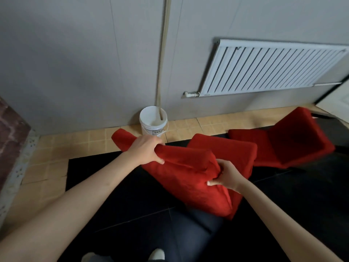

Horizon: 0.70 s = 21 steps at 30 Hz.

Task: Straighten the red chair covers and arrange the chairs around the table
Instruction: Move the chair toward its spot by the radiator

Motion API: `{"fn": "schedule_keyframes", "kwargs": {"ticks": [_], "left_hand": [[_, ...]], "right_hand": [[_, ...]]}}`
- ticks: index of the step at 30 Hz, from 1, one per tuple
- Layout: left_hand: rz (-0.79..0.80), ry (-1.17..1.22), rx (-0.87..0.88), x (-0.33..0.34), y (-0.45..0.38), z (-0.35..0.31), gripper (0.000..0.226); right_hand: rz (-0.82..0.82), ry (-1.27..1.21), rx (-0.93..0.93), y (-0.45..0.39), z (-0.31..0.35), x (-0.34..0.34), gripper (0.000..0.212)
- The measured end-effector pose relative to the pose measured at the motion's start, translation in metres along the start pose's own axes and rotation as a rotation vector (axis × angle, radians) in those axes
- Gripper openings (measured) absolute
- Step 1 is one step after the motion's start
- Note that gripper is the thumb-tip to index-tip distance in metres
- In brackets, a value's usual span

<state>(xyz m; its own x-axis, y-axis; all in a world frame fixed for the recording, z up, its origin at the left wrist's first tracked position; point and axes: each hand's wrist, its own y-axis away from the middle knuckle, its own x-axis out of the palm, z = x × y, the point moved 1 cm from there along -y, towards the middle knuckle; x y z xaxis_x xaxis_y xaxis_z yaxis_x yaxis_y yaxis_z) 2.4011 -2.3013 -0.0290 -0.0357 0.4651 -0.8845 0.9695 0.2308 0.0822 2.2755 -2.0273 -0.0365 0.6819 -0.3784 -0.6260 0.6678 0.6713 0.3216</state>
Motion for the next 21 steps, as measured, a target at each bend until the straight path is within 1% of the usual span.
{"fn": "schedule_keyframes", "kwargs": {"ticks": [4,6,8,10,12,14,15,18,21], "left_hand": [[0.024,0.008,0.071,0.006,-0.011,-0.027,0.06],[0.028,0.06,0.102,0.014,-0.013,-0.037,0.054],[0.042,0.13,0.122,0.022,-0.013,-0.046,0.049],[0.044,0.21,0.14,0.032,-0.01,-0.053,0.049],[-0.007,0.191,0.2,0.04,-0.004,-0.057,0.061],[-0.039,0.082,0.239,0.045,-0.001,-0.055,0.082],[-0.034,0.037,0.243,0.045,0.0,-0.052,0.089],[0.033,-0.071,0.252,0.043,-0.006,-0.042,0.091],[0.094,-0.148,0.241,0.044,-0.017,-0.047,0.09]], "right_hand": [[-0.06,0.044,0.041,0.023,-0.019,-0.014,0.07],[-0.095,0.056,0.072,0.037,-0.028,-0.018,0.074],[-0.124,0.006,0.08,0.052,-0.031,-0.02,0.084],[-0.16,-0.113,0.042,0.068,-0.03,-0.022,0.101],[-0.222,-0.213,-0.001,0.084,-0.025,-0.025,0.113],[-0.29,-0.252,-0.021,0.098,-0.02,-0.028,0.114],[-0.325,-0.262,-0.026,0.105,-0.018,-0.029,0.114],[-0.454,-0.254,-0.025,0.123,-0.017,-0.031,0.113],[-0.567,-0.146,0.019,0.137,-0.022,-0.034,0.108]]}}
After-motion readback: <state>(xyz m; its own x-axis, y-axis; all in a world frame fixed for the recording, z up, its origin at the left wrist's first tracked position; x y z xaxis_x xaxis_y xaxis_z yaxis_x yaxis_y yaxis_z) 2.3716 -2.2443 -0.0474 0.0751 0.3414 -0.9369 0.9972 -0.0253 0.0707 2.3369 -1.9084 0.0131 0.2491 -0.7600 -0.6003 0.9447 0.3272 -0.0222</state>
